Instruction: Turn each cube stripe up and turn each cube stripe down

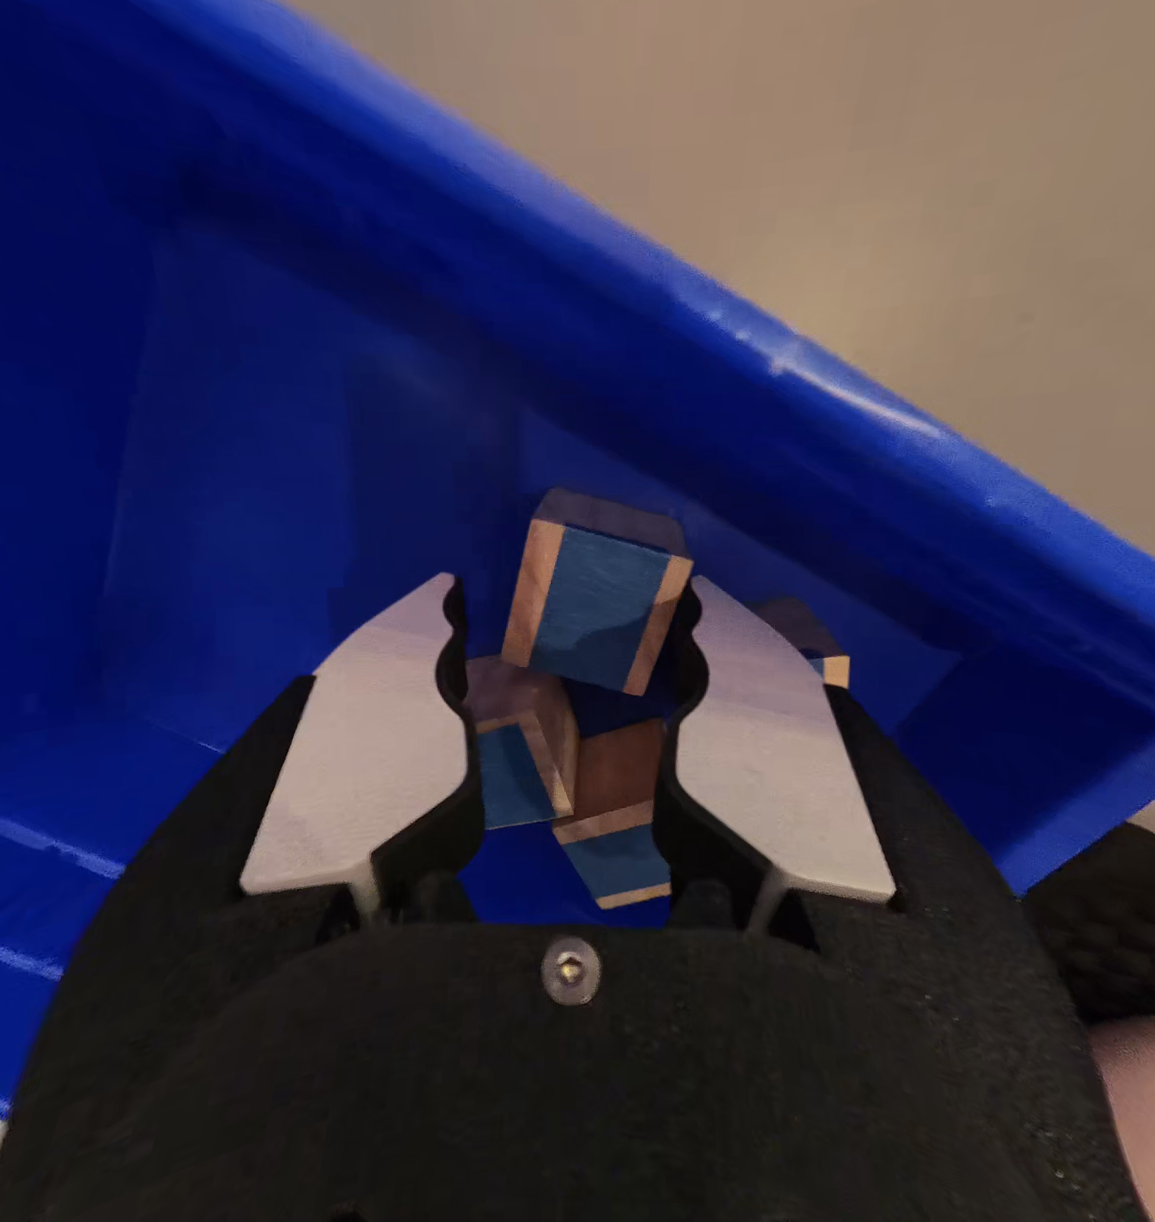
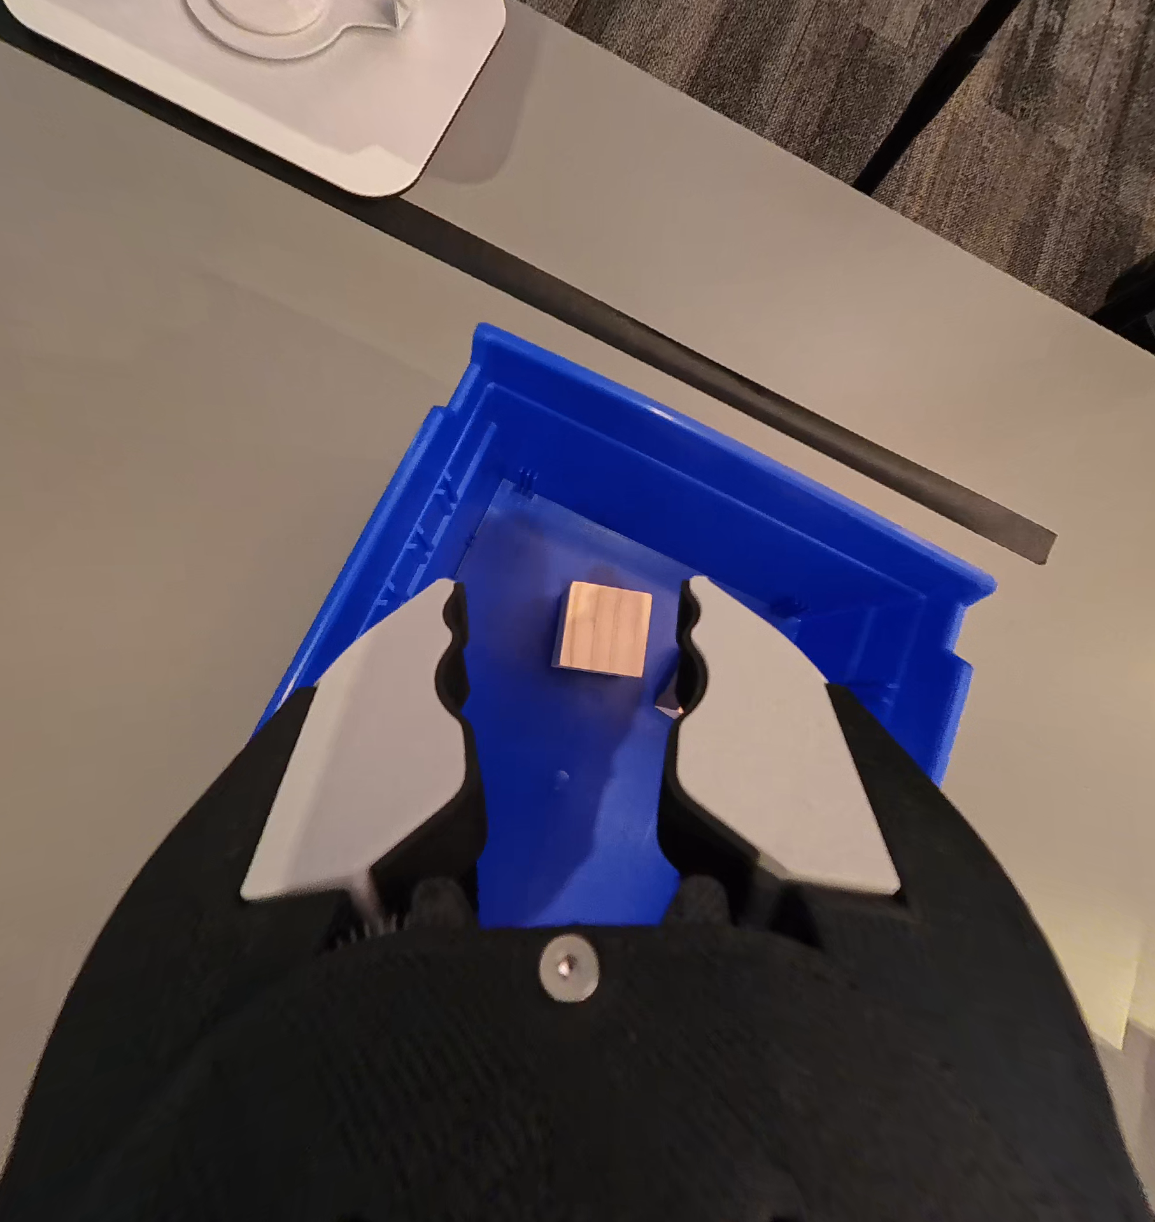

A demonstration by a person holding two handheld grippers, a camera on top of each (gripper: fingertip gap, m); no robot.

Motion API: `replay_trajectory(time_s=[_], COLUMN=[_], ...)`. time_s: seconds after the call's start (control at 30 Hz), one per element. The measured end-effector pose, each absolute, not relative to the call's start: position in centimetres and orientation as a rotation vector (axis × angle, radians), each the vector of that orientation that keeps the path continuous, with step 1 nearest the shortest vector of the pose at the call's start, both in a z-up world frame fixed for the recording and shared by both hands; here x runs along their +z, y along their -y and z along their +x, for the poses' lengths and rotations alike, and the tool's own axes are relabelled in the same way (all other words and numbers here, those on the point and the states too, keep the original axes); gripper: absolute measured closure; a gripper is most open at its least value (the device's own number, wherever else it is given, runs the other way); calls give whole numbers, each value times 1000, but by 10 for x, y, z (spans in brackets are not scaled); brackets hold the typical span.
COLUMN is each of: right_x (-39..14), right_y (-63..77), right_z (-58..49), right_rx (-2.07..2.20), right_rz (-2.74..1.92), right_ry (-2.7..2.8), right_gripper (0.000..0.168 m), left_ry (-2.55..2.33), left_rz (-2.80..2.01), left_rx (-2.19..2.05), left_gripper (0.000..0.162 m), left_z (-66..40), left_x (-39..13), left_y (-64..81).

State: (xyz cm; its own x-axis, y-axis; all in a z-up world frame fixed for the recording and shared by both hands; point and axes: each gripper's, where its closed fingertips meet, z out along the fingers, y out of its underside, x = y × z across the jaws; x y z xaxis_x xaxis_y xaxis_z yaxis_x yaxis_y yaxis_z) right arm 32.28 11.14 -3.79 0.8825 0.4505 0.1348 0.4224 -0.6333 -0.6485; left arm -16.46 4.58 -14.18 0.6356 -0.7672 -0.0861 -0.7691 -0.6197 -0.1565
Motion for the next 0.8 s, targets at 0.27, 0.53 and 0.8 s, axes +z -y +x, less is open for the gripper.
replay_trajectory(time_s=[0.27, 0.53, 0.8], right_x=[-43, 26, 102], right_y=[-110, -112, 10], right_z=[318, 290, 110], right_rx=[10, -108, 93], right_rz=[-2347, -1984, -1059], right_ry=[680, 701, 1170], right_gripper=[105, 105, 97], left_ry=[-1177, -758, -840], left_rz=[-2720, -2270, -1767], left_rx=[60, -321, -1572], left_gripper=[115, 116, 116], left_z=[-173, -145, 11], left_x=[-138, -3, 101], left_y=[-53, -64, 18])
